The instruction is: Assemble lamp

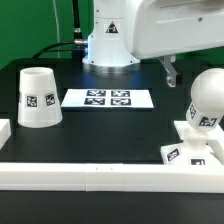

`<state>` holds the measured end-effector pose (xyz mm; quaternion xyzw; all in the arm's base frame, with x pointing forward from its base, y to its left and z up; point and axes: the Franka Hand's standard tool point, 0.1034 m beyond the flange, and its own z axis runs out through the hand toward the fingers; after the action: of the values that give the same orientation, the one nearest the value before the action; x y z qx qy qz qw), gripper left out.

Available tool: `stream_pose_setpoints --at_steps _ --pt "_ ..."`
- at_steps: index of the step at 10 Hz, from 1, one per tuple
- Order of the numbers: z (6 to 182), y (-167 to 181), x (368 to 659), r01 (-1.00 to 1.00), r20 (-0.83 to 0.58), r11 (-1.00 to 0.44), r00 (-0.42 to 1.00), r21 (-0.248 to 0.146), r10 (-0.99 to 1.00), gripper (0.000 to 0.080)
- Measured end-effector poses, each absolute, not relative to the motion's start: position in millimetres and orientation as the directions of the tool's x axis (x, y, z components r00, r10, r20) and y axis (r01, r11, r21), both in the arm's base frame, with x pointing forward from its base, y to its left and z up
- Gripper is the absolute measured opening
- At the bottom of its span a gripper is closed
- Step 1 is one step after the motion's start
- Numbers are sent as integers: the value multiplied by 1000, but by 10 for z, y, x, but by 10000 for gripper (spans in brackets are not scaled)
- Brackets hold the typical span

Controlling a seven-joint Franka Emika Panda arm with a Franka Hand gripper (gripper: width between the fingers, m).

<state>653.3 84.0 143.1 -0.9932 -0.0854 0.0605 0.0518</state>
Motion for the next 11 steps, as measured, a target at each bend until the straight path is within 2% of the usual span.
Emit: stream_pose_setpoints --at_steps 4,8,11 --pt "1420 829 6638 160 -112 -980 979 -115 173 699" --pt "1242 916 6615 163 -124 -980 976 -116 177 699" --pt "1224 902 6613 171 -123 -978 975 -116 185 699"
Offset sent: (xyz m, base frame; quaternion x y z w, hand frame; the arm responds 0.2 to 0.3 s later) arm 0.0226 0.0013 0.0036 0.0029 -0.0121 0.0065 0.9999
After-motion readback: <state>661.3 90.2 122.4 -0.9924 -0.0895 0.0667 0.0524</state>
